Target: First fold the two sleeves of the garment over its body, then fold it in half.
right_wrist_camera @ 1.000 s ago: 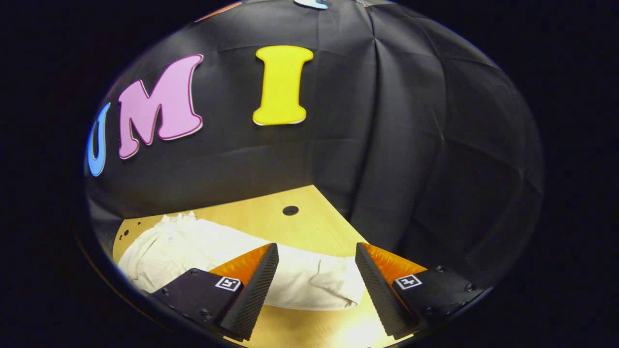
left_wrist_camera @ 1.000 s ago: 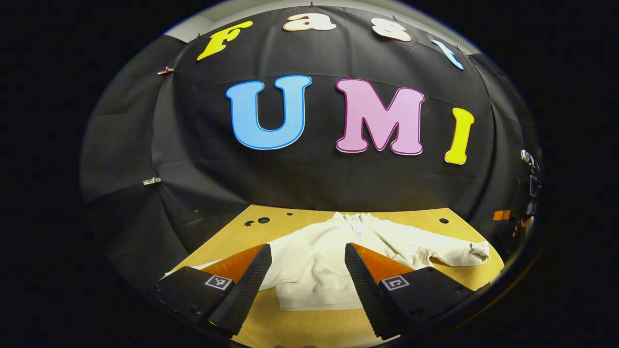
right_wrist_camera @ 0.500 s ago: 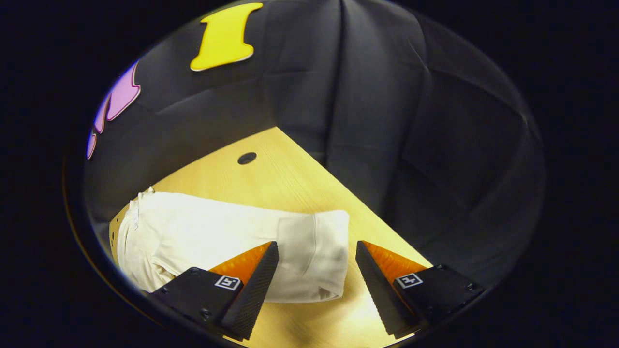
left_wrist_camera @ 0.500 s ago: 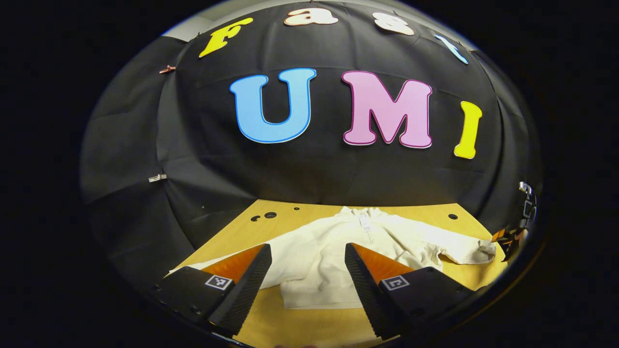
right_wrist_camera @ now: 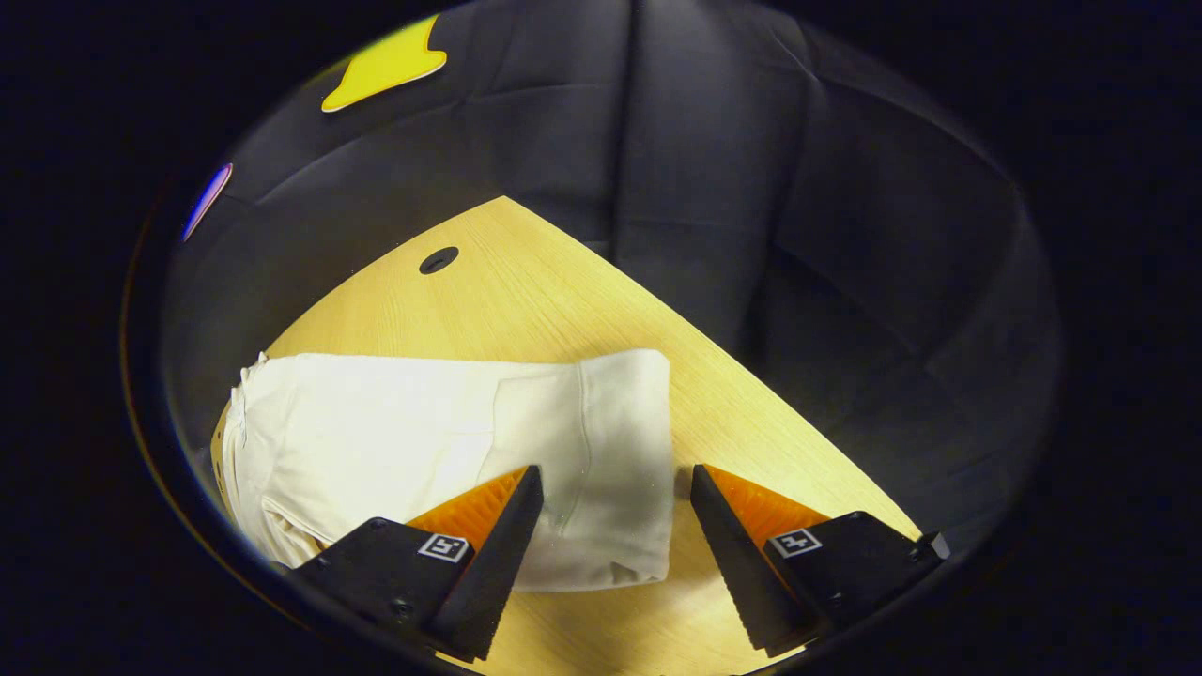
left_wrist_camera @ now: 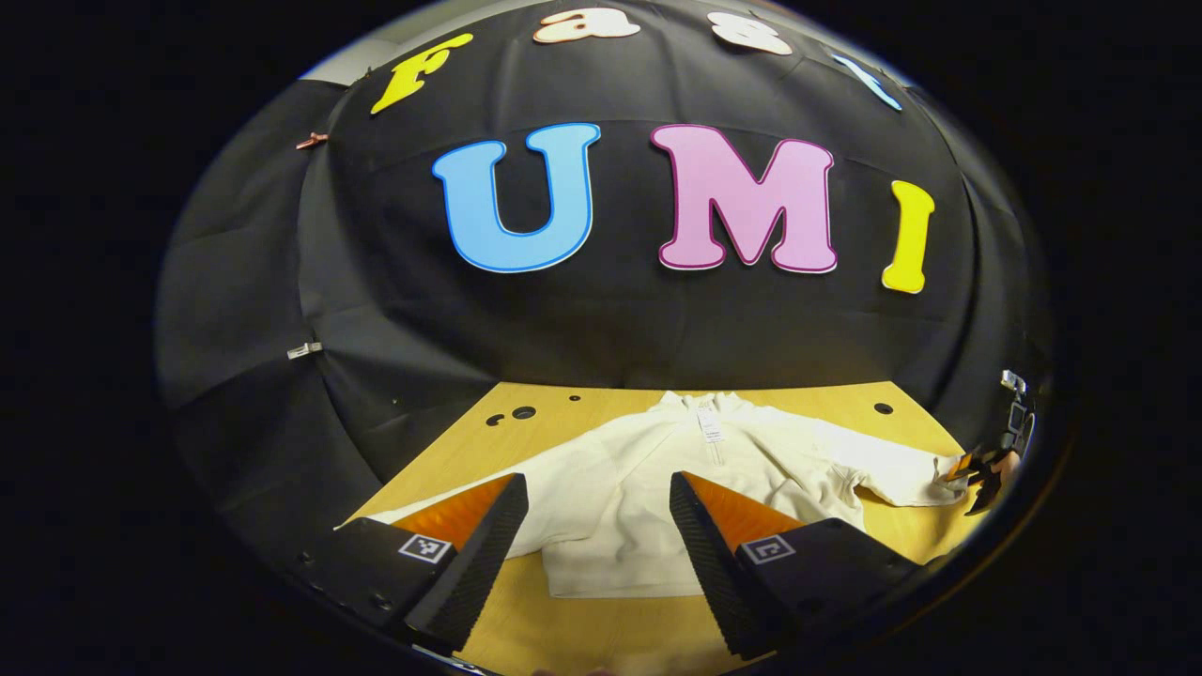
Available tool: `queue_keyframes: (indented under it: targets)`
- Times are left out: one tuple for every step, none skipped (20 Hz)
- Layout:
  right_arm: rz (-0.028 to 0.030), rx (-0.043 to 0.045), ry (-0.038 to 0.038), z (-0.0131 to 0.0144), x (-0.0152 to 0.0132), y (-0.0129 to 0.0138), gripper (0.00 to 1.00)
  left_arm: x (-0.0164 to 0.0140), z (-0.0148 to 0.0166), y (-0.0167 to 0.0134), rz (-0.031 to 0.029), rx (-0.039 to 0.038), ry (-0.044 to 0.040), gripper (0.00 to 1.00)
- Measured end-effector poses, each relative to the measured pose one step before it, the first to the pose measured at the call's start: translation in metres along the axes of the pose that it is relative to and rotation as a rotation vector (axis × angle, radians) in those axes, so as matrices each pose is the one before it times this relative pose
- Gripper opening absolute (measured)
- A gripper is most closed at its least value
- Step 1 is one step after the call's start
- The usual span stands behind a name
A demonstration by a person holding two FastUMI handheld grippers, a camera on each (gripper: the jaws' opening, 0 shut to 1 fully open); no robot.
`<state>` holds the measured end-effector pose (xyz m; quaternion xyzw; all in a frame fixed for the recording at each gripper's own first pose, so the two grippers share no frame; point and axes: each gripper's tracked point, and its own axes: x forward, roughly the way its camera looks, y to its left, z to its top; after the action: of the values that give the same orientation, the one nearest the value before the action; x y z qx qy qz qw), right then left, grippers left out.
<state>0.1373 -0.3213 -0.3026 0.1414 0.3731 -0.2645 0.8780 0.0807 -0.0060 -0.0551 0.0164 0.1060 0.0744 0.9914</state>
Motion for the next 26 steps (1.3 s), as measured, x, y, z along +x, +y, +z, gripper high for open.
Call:
queue_keyframes:
  targets:
    - [0.00561,0.00449,-0.00223,0.00079,0.00089,0.00465,0.92,0.00071,0.00055,-0.00091,-0.00447,0.00236,0.00255,0.95]
    - [0.00958,0.00407,0.01384,-0.00243,0.00260,0.00581,0.74,0.00007,0.00020,-0.00128,-0.00411,0.00016,0.00090,0.94]
    - [0.01953,0.00963,-0.00026,0.00219,-0.00014,0.00536,0.72,-0.00003,0.00215,-0.00040,-0.00347,0.00018,-0.00055,0.94]
    - [0.00690,0.01195,0.01631,-0.00256,0.00107,0.00499,0.54,-0.00020,0.00092,0.00066,-0.00254,-0.00066,-0.00251,0.94]
    - [0.01010,-0.00160,-0.01528,0.00321,0.00194,0.00339,0.37,0.00008,0.00236,0.00093,-0.00349,-0.00049,-0.00361,0.94]
    - [-0.00258,-0.00225,0.00509,-0.00125,-0.00140,-0.00181,0.22,-0.00089,-0.00078,0.00126,-0.00118,-0.00010,0.00067,0.94]
    - [0.00425,-0.00599,-0.00786,0.00253,0.00142,0.00166,0.19,0.00020,-0.00097,0.00268,0.00008,0.00009,0.00527,0.94]
    - [0.01755,-0.00875,0.02575,-0.00281,-0.00475,0.00247,0.12,0.00007,-0.00232,0.00244,0.00045,-0.00253,0.00500,0.94]
    - [-0.00190,-0.00773,-0.00871,0.00152,-0.00159,-0.00132,0.22,0.00036,-0.00156,0.00348,0.00105,-0.00521,0.00583,0.94]
    - [-0.00353,-0.00871,0.00258,0.00058,-0.00124,-0.00106,0.08,0.00000,-0.00275,0.00454,0.00220,-0.00552,0.00725,0.94]
    - [-0.00472,-0.00981,-0.01097,0.00397,-0.00212,0.00126,0.08,0.00061,-0.00128,0.00558,0.00376,-0.00450,0.00668,0.94]
    - [0.00013,-0.01296,-0.01501,0.00491,-0.00475,0.00299,0.08,0.00004,-0.00085,0.00445,0.00482,-0.00321,0.00251,0.94]
    - [0.00587,-0.01409,-0.02320,0.00835,-0.00686,0.00449,0.08,0.00046,0.00021,0.00526,0.00361,-0.00387,-0.00167,0.94]
    - [0.00943,-0.01638,-0.01908,0.00877,-0.00871,0.00567,0.08,0.00047,0.00021,0.00512,0.00316,-0.00560,-0.00313,0.94]
    - [0.00454,-0.01996,-0.02065,0.01126,-0.00790,0.00647,0.08,0.00009,0.00123,0.00471,0.00322,-0.00400,-0.00301,0.94]
    - [0.00687,-0.01454,-0.02457,0.01418,-0.00499,0.00851,0.08,0.00031,-0.00126,0.00384,0.00607,0.00528,-0.00352,0.94]
    - [0.01451,-0.00300,-0.02533,0.01484,-0.00527,0.00739,0.08,-0.00012,0.00243,0.00457,0.00854,0.01684,-0.01077,0.94]
    - [0.01095,-0.00332,-0.02416,0.01437,-0.00050,0.00828,0.08,-0.00067,0.00116,0.00309,0.00334,0.01506,-0.00994,0.94]
    - [0.00763,-0.01272,-0.01325,0.01287,0.00005,0.00829,0.08,-0.00076,0.00158,0.00147,-0.00464,0.00608,-0.00905,0.94]
    - [0.01183,-0.02621,-0.01939,0.01234,-0.00335,0.00989,0.08,-0.00191,-0.00034,0.00078,-0.00538,-0.00267,-0.00755,0.94]
    - [0.01531,-0.02380,-0.01970,0.01322,-0.00094,0.01165,0.08,-0.00104,0.00030,0.00229,-0.00213,-0.00686,-0.00458,0.94]
    - [0.02411,-0.02349,-0.01994,0.01590,-0.00153,0.01735,0.08,-0.00073,-0.00297,0.00160,0.00246,-0.00795,-0.00012,0.94]
    - [0.02033,-0.01845,-0.01601,0.01405,-0.00077,0.01544,0.08,-0.00120,-0.00237,0.00225,0.00434,-0.00805,0.00297,0.94]
    - [0.01980,-0.01360,-0.01419,0.01243,-0.00013,0.01529,0.08,-0.00076,-0.00310,0.00246,0.00668,-0.00851,0.00380,0.94]
    - [0.02095,-0.00565,-0.01094,0.00988,0.00083,0.01478,0.08,-0.00127,-0.00230,0.00240,0.00643,-0.00957,0.00316,0.94]
    - [0.02115,0.00053,-0.00753,0.00658,0.00076,0.01523,0.08,-0.00147,-0.00278,0.00278,0.00592,-0.00918,0.00303,0.94]
